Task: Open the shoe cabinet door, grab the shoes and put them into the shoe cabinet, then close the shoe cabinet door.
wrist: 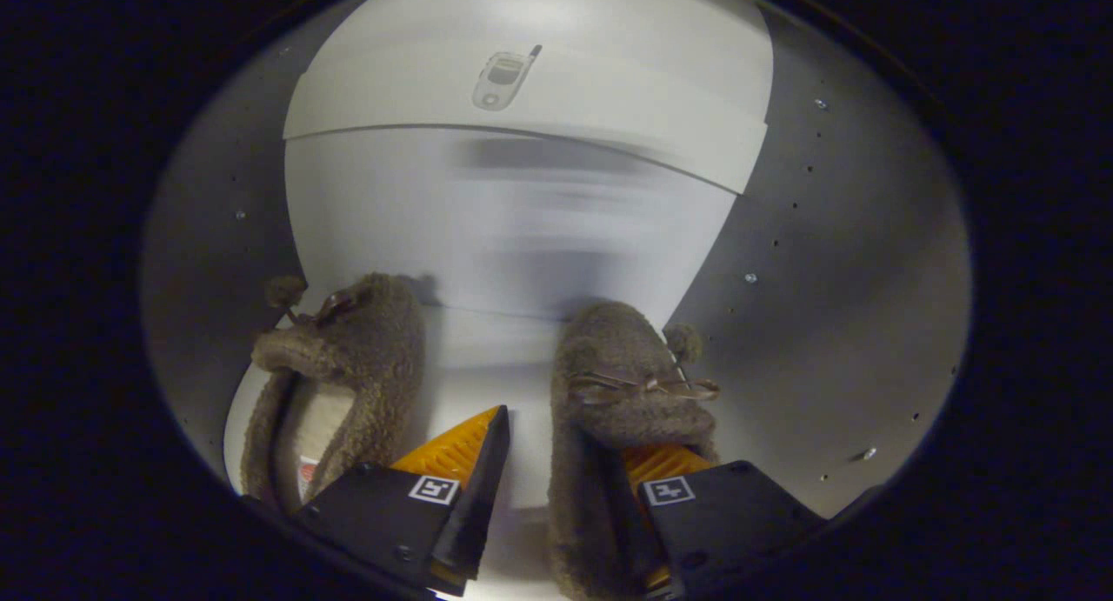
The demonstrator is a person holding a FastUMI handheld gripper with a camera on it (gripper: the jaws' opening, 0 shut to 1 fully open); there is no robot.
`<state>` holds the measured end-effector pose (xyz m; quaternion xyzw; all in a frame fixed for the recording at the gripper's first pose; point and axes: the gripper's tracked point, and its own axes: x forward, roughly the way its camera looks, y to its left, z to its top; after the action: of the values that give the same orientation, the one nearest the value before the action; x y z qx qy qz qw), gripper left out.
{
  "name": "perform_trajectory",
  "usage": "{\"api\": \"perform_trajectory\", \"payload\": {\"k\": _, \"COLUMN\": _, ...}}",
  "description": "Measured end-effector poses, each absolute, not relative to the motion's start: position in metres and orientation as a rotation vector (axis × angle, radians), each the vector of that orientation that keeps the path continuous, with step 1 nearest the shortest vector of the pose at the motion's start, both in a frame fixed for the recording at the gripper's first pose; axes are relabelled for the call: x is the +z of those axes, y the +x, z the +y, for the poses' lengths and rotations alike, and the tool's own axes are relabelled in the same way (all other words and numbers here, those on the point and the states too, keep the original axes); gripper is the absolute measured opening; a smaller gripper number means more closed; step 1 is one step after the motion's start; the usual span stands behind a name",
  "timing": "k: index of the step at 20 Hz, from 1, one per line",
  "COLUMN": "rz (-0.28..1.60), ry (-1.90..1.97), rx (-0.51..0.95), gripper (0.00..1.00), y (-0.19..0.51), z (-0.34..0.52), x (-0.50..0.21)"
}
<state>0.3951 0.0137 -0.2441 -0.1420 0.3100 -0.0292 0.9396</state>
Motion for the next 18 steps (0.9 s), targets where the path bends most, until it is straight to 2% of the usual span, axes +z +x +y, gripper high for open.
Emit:
{"api": "perform_trajectory", "payload": {"k": 10, "rz": 0.602, "ry": -0.268, "rx": -0.084, "gripper": 0.8, "y": 0.365, "z": 0.005, "x": -0.219}}
{"api": "perform_trajectory", "payload": {"k": 18, "rz": 0.414, "ry": -0.171, "rx": -0.04, "gripper": 0.85, "y": 0.291, "z": 0.012, "x": -0.14}}
